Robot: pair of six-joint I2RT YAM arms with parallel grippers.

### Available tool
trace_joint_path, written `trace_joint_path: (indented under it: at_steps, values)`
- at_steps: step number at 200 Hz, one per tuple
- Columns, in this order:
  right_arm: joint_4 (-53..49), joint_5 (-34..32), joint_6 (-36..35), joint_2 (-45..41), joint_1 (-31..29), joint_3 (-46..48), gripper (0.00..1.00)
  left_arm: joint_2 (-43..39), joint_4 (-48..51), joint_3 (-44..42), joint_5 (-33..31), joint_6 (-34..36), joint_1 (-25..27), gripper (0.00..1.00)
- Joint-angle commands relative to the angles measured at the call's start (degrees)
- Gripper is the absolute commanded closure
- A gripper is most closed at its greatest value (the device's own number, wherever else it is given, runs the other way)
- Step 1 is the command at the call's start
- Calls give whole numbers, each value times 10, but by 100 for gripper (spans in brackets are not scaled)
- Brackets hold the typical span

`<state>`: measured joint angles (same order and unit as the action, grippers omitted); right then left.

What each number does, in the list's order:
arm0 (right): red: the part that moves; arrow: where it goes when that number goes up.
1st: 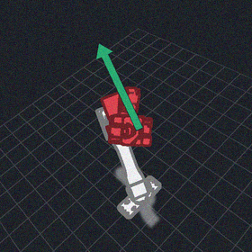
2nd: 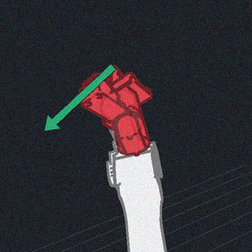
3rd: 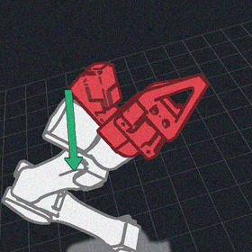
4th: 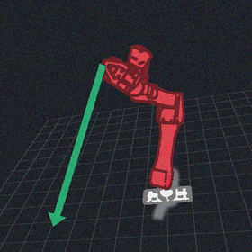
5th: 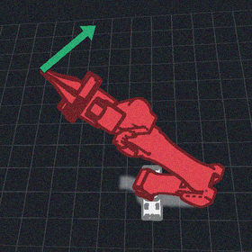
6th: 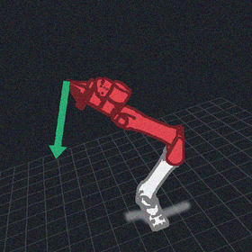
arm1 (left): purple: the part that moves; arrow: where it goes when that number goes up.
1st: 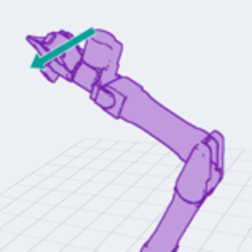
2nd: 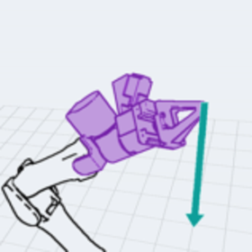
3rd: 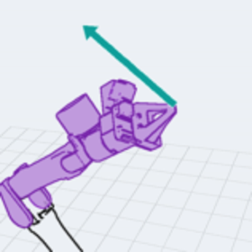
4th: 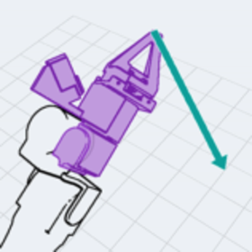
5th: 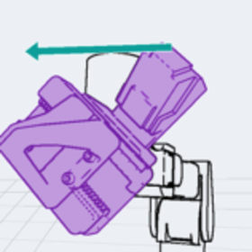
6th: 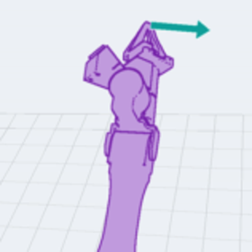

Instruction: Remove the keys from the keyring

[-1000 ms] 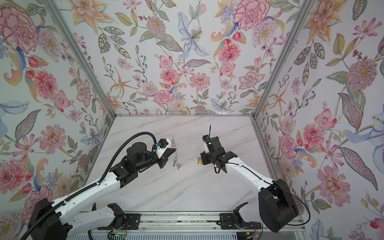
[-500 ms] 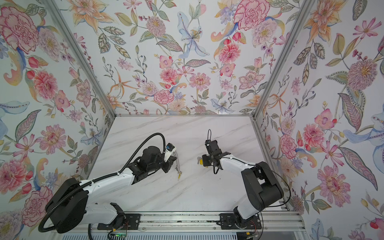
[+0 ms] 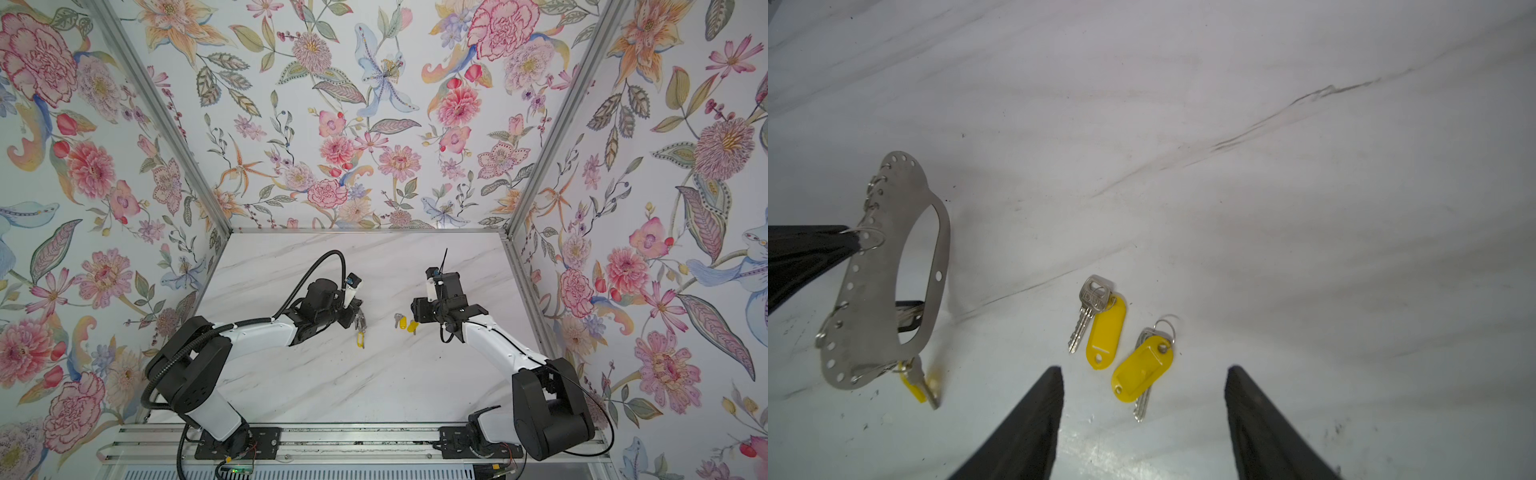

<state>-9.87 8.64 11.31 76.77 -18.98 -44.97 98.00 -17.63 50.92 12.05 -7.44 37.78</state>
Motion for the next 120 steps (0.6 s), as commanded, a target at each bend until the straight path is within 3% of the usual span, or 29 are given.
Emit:
trace_joint_path:
  at_steps: [1, 54, 72, 81, 97, 120]
  values:
    - [-25, 41, -10, -17, 10, 8, 34, 54, 27, 28, 8, 16, -8, 100]
    - [-30, 97, -16, -38, 41, 8, 24, 118, 35, 70, 28, 19, -8, 97]
    - [-30, 106, -21, -40, 48, 7, 20, 124, 42, 74, 31, 19, -9, 91]
    - [-30, 109, -24, -41, 51, 7, 16, 121, 47, 72, 32, 19, -8, 85]
    - [-30, 113, -32, -47, 59, 11, 14, 102, 53, 65, 31, 20, -13, 58]
    - [-31, 111, -49, -68, 74, 20, 8, 46, 73, 46, 20, 28, -21, 33]
